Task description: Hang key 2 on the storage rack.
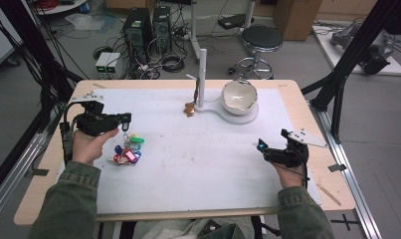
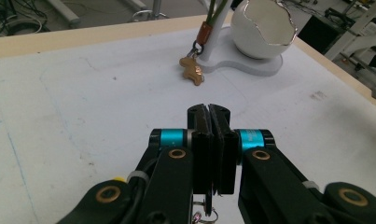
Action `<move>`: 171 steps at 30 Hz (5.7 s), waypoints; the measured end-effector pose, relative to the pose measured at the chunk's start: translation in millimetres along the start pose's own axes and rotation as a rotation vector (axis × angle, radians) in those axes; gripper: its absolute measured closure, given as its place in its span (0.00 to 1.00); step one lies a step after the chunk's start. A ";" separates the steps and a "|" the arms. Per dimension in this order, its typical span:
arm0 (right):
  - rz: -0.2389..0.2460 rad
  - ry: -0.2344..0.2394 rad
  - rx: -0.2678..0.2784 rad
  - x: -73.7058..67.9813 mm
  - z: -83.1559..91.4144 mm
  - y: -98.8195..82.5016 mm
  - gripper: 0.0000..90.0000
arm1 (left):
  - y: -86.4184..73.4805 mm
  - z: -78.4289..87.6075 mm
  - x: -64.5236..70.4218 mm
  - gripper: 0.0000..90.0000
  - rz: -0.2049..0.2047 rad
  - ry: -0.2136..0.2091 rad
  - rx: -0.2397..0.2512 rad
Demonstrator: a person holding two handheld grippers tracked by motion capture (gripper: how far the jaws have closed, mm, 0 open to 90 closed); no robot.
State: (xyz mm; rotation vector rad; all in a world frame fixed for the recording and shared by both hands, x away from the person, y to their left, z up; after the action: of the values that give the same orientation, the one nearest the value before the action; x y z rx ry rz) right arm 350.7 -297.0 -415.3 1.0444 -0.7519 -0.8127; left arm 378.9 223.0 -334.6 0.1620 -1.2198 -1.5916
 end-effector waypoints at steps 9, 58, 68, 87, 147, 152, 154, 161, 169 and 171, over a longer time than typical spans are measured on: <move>0.001 0.001 0.002 0.3 -0.7 0.0 0.01 | 8.6 0.4 5.5 0.97 0.005 -0.027 0.006; -0.004 0.003 0.004 0.0 0.5 0.4 0.01 | 100.6 -19.5 88.4 0.97 -0.107 -0.155 0.015; -0.009 0.005 0.003 -0.2 0.4 0.4 0.01 | 115.9 -24.5 104.4 0.97 -0.091 -0.195 0.045; -0.026 0.001 0.014 1.8 1.0 0.4 0.01 | 143.2 -40.3 126.8 0.97 -0.029 -0.253 0.095; -0.044 0.013 0.023 2.9 3.4 -1.1 0.01 | 183.5 -137.5 149.3 0.97 0.073 -0.197 0.177; -0.037 0.019 0.020 1.4 3.4 -1.1 0.01 | 185.0 -146.8 144.6 0.97 0.097 -0.171 0.185; -0.030 0.022 0.022 1.2 3.0 -1.1 0.01 | 185.2 -150.3 142.2 0.97 0.112 -0.174 0.185; -0.031 0.023 0.021 1.7 3.3 -1.7 0.01 | 186.0 -160.6 138.8 0.97 0.150 -0.171 0.200; -0.031 0.023 0.022 1.7 3.9 -2.1 0.01 | 189.0 -170.7 136.3 0.97 0.203 -0.211 0.215; -0.034 0.021 0.023 1.6 4.0 -2.1 0.01 | 190.8 -174.6 137.1 0.97 0.195 -0.196 0.216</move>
State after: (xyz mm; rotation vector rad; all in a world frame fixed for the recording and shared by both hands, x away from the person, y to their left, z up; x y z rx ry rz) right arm 347.7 -300.8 -415.7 1.0868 -0.7290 -0.8227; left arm 556.5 27.2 -208.8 0.0231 -1.5132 -1.3286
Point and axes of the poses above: each handheld gripper's, and its own axes: z roughly backward along the jaws, y roughly out of its top, x roughly to its right, the point moved 3 cm from there along -z, roughly forward along the jaws, and after that the axes turned 13 degrees about z, right-handed, at the moved point
